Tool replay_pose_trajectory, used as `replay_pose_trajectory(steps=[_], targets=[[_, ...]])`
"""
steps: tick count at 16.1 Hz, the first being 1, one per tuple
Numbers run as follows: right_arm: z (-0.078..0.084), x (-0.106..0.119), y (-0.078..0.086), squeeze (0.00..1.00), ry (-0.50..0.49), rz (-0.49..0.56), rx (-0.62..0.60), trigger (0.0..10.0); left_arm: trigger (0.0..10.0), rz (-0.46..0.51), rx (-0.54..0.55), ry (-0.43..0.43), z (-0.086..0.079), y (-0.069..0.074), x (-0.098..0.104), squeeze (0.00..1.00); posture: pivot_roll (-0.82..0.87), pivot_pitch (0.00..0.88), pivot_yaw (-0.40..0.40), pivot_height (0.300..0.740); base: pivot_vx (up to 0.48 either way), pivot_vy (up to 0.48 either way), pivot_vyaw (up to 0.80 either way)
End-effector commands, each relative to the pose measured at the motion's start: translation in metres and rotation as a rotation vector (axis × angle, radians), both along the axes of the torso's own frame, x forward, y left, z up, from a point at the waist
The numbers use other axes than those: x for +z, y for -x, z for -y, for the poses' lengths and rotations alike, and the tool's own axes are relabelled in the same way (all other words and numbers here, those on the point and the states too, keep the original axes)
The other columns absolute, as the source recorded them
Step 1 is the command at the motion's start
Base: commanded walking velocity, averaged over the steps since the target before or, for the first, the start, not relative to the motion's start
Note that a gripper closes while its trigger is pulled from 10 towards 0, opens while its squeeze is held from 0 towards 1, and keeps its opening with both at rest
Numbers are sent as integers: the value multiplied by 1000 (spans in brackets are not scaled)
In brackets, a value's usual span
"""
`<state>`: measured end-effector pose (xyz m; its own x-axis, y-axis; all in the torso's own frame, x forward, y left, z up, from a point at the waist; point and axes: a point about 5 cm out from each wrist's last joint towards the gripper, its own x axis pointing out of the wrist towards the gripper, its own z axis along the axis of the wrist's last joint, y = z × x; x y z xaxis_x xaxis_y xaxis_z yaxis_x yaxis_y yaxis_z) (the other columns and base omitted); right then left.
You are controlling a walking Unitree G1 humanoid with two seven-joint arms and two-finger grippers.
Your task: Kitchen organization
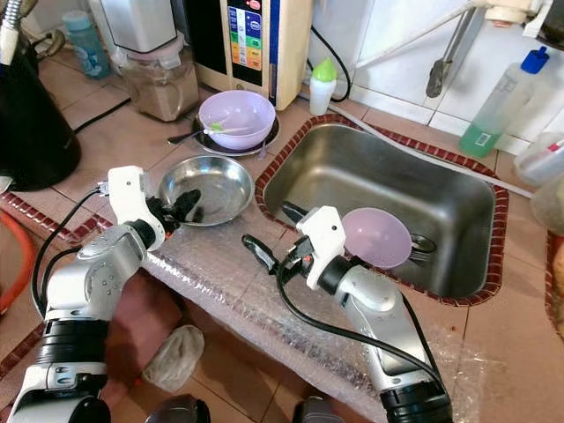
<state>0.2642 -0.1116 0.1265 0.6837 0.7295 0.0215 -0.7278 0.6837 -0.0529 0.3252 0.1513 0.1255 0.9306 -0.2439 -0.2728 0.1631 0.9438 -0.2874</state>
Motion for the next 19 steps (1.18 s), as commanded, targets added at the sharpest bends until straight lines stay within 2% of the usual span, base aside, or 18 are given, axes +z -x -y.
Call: replay_pose_trajectory(steps=[1, 8, 14, 16, 17, 19], targets=[[-1, 0, 1, 0, 18, 1, 13, 10000, 0, -60, 8, 15, -3, 3, -10, 0, -68, 20, 7, 740, 0, 0, 0], [0, -3, -3, 0, 41, -11, 3, 10000, 0, -76, 18, 22, -8, 6, -15, 0, -61, 11, 0, 740, 0, 0, 0], [-1, -8, -3, 0, 60, -23, -2, 10000, 0, -14, 20, 66, -2, 7, -13, 0, -66, 9, -5, 740, 0, 0, 0], [-1, -7, -5, 0, 18, -42, -12, 10000, 0, 50, 11, 55, -1, 8, -11, 0, -64, 6, -6, 740, 0, 0, 0], [-1, -5, -6, 0, -36, -65, -26, 10000, 0, 79, 4, 32, 0, 9, -10, 0, -64, 6, -7, 740, 0, 0, 0], [-1, 3, -9, 0, -137, -98, -34, 10000, 0, 116, 23, 41, 0, 9, -8, 0, -63, 7, -8, 740, 0, 0, 0]])
